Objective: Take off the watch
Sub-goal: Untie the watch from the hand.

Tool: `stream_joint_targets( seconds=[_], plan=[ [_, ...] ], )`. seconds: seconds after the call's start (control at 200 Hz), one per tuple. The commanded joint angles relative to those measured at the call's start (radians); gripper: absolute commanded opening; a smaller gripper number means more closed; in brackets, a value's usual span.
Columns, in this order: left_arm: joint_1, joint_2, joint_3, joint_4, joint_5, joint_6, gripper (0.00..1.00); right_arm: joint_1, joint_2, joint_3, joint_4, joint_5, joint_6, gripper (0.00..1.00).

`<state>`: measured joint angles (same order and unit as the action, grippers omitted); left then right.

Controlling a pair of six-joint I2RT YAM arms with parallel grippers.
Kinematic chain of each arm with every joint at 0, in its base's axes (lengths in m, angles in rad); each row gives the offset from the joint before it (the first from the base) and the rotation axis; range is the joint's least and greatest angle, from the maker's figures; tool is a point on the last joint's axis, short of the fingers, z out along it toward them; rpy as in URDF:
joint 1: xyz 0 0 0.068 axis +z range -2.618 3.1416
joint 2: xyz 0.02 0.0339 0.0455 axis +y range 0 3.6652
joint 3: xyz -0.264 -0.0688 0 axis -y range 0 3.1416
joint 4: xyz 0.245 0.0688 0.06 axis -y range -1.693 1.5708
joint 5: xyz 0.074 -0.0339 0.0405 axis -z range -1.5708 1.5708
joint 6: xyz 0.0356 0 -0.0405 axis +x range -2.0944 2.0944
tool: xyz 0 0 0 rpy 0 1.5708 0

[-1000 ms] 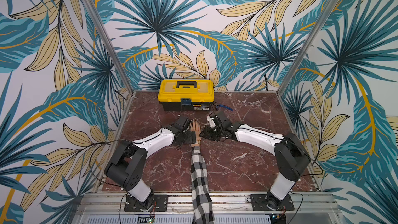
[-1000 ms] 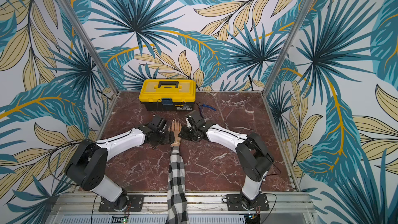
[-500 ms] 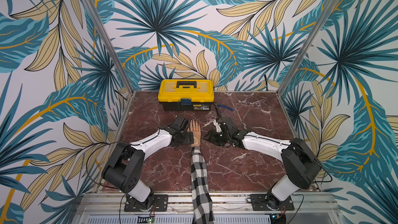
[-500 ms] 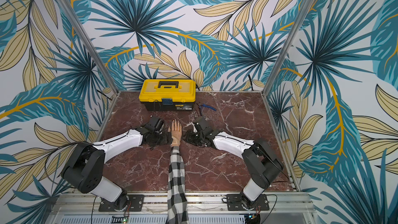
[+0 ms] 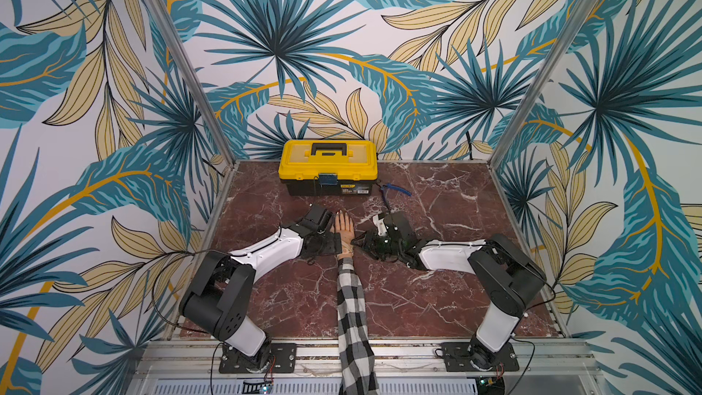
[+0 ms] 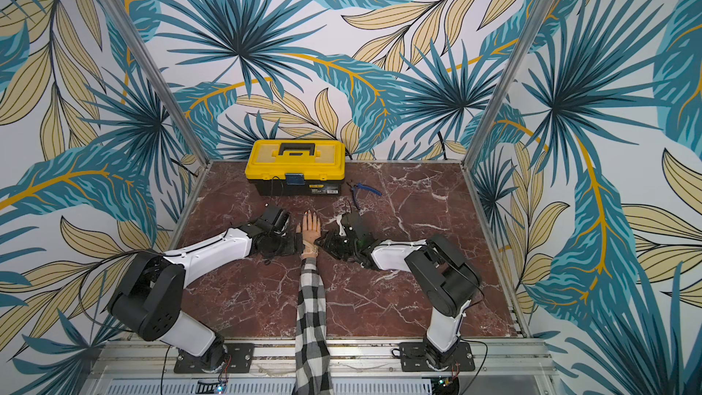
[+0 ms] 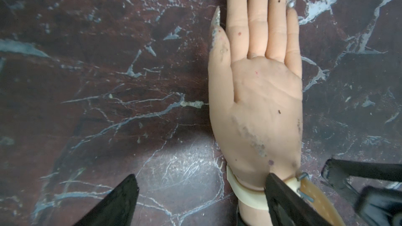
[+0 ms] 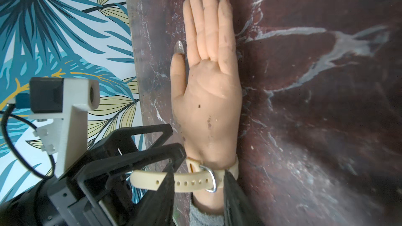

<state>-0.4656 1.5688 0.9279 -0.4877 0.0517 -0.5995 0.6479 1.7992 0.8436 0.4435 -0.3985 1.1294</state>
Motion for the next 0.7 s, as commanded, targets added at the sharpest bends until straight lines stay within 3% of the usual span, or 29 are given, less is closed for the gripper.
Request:
stream_joint_targets(
  seconds=[0.0, 0.691],
  plan=[
    [0.005, -0.002, -0.002, -0.003, -0.006, 0.011, 0.93, -0.003, 0.030, -0.025, 0.089, -0.025, 0.050, 0.38],
    [0.005, -0.003, -0.003, -0.003, -0.009, 0.007, 0.93, 0.001, 0.097, -0.017, 0.172, -0.078, 0.109, 0.35]
  ],
)
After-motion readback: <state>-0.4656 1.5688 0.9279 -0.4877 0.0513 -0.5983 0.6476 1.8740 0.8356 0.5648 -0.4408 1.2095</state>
